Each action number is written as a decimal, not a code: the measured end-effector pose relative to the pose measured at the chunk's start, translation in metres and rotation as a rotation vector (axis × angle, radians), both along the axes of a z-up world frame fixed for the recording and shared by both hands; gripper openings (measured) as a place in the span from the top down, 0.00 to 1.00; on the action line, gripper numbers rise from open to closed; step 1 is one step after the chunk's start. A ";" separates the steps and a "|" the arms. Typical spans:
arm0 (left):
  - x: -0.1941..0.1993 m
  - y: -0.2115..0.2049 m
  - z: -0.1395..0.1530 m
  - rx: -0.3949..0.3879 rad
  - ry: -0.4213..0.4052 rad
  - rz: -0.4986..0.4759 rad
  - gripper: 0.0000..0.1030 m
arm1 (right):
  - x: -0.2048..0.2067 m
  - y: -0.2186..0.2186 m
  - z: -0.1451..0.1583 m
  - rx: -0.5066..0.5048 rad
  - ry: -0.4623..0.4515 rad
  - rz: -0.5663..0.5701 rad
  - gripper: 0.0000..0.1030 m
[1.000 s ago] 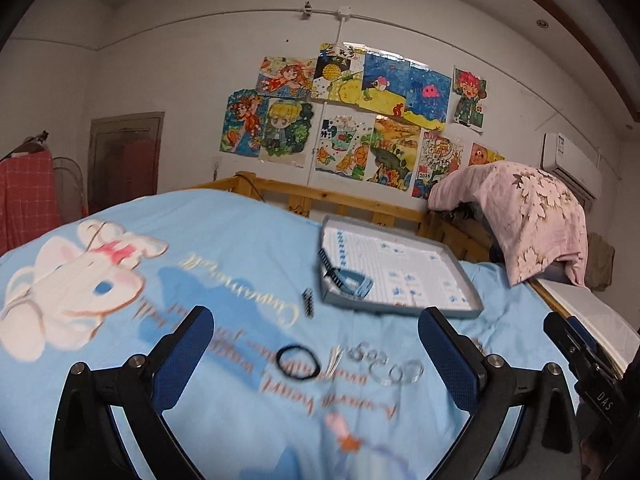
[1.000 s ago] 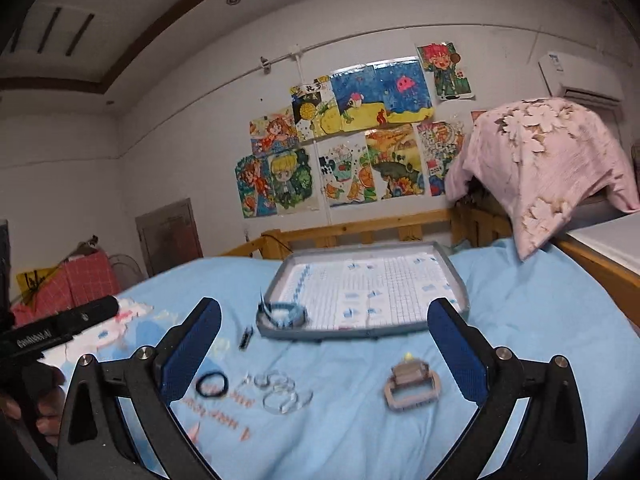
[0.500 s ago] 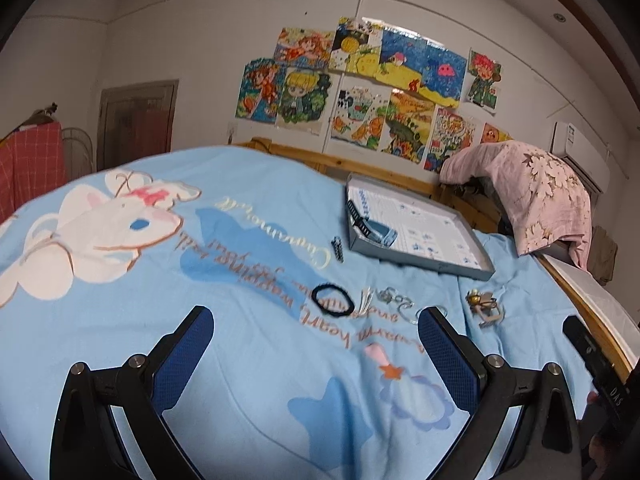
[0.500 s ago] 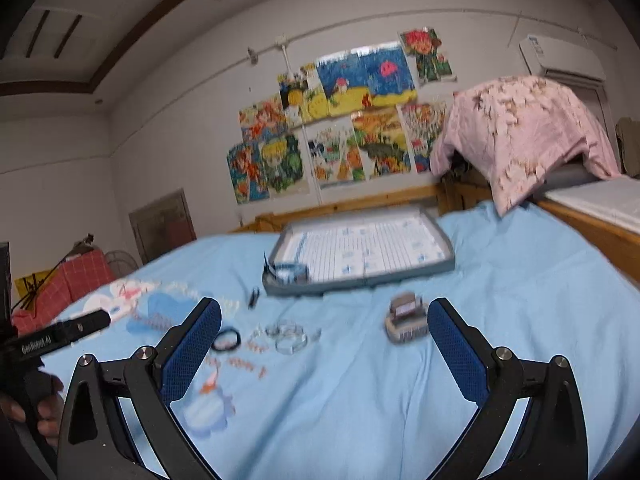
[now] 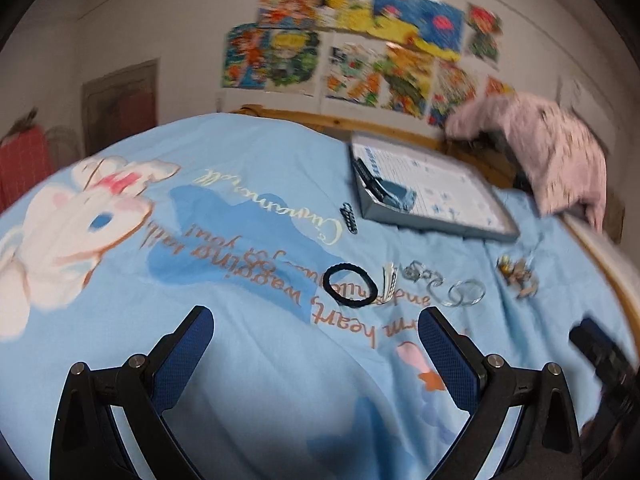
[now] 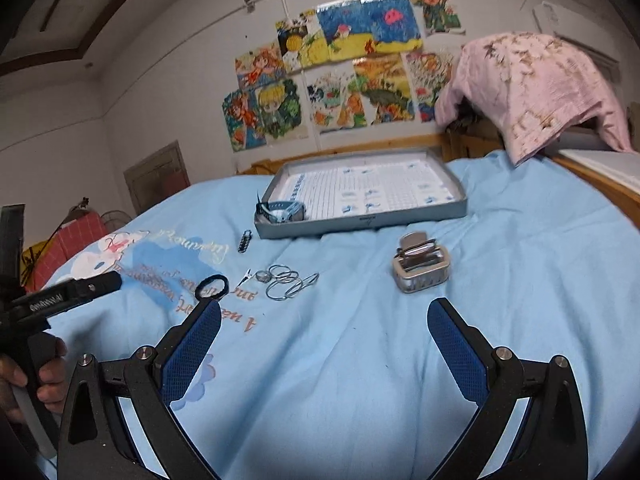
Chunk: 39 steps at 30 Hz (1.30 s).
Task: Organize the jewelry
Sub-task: 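Open both tools and withdraw them from the tray, then grasp the black hair tie with the left tool while the right tool grasps the silver hoop rings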
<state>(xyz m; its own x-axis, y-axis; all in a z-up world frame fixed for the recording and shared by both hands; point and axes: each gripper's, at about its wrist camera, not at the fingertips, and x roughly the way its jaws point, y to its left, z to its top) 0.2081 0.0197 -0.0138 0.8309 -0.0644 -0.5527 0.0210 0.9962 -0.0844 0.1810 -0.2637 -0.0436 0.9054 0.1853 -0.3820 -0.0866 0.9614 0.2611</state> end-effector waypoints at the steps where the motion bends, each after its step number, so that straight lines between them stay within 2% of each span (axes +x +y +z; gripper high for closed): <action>1: 0.005 -0.002 -0.001 0.020 0.005 -0.022 0.00 | 0.007 0.000 0.000 -0.003 0.011 0.015 0.02; 3: 0.019 -0.009 -0.004 0.058 0.016 -0.083 0.04 | 0.024 0.000 0.000 -0.026 0.041 0.035 0.02; 6: 0.036 -0.018 -0.009 0.066 0.025 -0.135 0.09 | 0.049 0.004 -0.010 -0.066 0.082 0.078 0.02; 7: 0.040 -0.019 -0.011 0.062 0.031 -0.145 0.15 | 0.056 0.004 -0.016 -0.072 0.101 0.067 0.02; 10: 0.058 -0.024 -0.023 0.039 0.074 -0.173 0.27 | 0.072 0.002 -0.031 -0.029 0.160 0.076 0.02; 14: 0.079 -0.024 -0.040 -0.001 0.137 -0.183 0.39 | 0.076 0.009 -0.032 -0.041 0.142 0.112 0.04; 15: 0.084 -0.023 -0.043 -0.011 0.149 -0.179 0.41 | 0.077 0.013 -0.030 -0.057 0.127 0.121 0.09; 16: 0.087 -0.023 -0.045 -0.016 0.156 -0.173 0.42 | 0.078 0.018 -0.029 -0.072 0.117 0.129 0.20; 18: 0.094 -0.021 -0.050 -0.023 0.180 -0.158 0.44 | 0.086 0.025 -0.029 -0.096 0.115 0.157 0.34; 22: 0.106 -0.016 -0.059 -0.047 0.212 -0.143 0.48 | 0.110 0.042 -0.034 -0.127 0.140 0.224 0.50; 25: 0.111 -0.014 -0.069 -0.061 0.220 -0.142 0.48 | 0.128 0.059 -0.038 -0.161 0.152 0.273 0.54; 29: 0.110 -0.017 -0.077 -0.065 0.196 -0.157 0.50 | 0.135 0.066 -0.043 -0.179 0.173 0.273 0.54; 35: 0.109 -0.018 -0.082 -0.095 0.172 -0.174 0.67 | 0.142 0.068 -0.051 -0.161 0.212 0.293 0.54; 36: 0.108 -0.017 -0.082 -0.097 0.165 -0.174 0.71 | 0.144 0.070 -0.052 -0.162 0.217 0.295 0.54; 37: 0.106 -0.016 -0.081 -0.095 0.158 -0.170 0.81 | 0.146 0.072 -0.053 -0.165 0.220 0.297 0.54; 39: 0.105 -0.016 -0.082 -0.090 0.150 -0.155 0.87 | 0.149 0.077 -0.053 -0.173 0.224 0.302 0.61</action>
<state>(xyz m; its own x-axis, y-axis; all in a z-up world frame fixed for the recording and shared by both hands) 0.3136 0.0041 -0.0960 0.7162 -0.2398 -0.6554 0.1539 0.9703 -0.1868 0.3301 -0.1871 -0.0961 0.7111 0.3460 -0.6121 -0.3314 0.9327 0.1423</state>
